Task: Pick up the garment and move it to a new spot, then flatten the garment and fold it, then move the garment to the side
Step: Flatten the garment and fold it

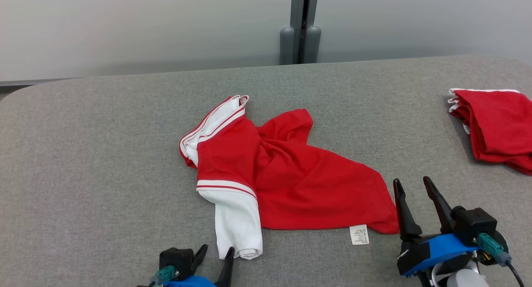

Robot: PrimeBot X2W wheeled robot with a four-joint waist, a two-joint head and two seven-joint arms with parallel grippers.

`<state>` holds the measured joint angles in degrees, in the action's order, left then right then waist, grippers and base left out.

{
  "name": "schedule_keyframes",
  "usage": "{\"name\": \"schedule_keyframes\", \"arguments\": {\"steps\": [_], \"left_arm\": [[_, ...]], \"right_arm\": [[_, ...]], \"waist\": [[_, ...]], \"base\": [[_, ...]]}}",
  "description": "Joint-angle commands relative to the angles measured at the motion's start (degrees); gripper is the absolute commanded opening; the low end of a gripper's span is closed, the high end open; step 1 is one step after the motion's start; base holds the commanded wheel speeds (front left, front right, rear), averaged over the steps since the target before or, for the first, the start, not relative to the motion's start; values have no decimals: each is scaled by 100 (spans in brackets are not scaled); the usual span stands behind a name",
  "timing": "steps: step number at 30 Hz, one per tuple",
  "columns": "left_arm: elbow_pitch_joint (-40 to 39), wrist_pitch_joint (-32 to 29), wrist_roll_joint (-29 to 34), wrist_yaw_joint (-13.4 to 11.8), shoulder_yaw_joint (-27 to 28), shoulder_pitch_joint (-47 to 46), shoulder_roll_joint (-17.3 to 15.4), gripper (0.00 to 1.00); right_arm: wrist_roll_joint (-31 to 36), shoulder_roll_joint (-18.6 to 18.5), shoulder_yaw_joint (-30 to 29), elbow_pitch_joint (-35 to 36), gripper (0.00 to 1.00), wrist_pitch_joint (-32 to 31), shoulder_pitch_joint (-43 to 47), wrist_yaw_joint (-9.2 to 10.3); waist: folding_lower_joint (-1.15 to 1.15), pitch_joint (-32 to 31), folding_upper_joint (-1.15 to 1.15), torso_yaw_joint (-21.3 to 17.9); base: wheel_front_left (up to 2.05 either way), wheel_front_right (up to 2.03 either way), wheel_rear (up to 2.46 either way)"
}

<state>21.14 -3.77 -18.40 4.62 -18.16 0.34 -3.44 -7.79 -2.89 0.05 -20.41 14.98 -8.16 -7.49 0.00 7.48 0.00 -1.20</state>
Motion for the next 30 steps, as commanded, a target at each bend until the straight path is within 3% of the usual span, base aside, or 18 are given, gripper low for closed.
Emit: {"name": "schedule_keyframes", "arguments": {"steps": [1, 2, 3, 4, 5, 6, 7, 21, 23, 26, 27, 30], "left_arm": [[-18, -109, -17, 37, -57, 84, -55, 100], [-9, -168, 10, 33, -91, 88, -76, 100], [9, -215, 41, 35, -128, 86, -94, 90], [22, -245, 49, 35, -162, 80, -103, 53], [26, -258, 56, 35, -186, 72, -102, 36], [23, -261, 49, 39, -210, 62, -92, 7], [17, -261, 41, 46, -230, 49, -87, 0], [-324, 303, 43, -258, 33, -84, -219, 0], [-403, 366, 43, -307, 75, -79, -244, 0], [-534, 469, 15, -367, 166, -69, -282, 0], [-586, 515, 6, -396, 193, -68, -290, 0], [-715, 615, -38, -419, 249, -59, -288, 0]], "right_arm": [[55, -1, -39, -70, 100, 29, -64, -1], [86, -2, -56, -130, 100, 29, -58, -1], [102, -1, -73, -207, 100, 27, -56, -1], [106, -1, -84, -319, 100, 23, -53, -1], [114, -1, -88, -439, 100, -11, -67, -1], [128, -1, -105, -555, 100, -56, -97, -1], [160, -2, -143, -674, 100, -113, -123, -1], [15, 1, 172, -1747, 100, -699, -359, -1], [9, 3, 233, -1834, 43, -762, -351, -1], [-67, 3, 294, -1882, 5, -766, -348, -1], [-118, 3, 308, -1857, 0, -725, -358, -1], [-224, 0, 318, -1750, 0, -626, -387, -1]], "waist": [[0, 18, 0, -24], [0, 27, 0, -35], [0, 34, 0, -45], [0, 38, 0, -52], [0, 43, 0, -56], [0, 47, 0, -54], [0, 51, 0, -47], [0, 16, 0, 190], [0, -8, 0, 207], [0, -45, 0, 220], [0, -58, 0, 221], [0, -87, 0, 214]], "base": [[0, 0, 0], [0, 0, 0], [0, 0, 0], [0, 0, 0], [0, 0, 0], [0, 0, 0], [0, 0, 0], [0, 0, 0], [0, 0, 0], [0, 0, 0], [0, 0, 0], [0, 0, 0]]}}
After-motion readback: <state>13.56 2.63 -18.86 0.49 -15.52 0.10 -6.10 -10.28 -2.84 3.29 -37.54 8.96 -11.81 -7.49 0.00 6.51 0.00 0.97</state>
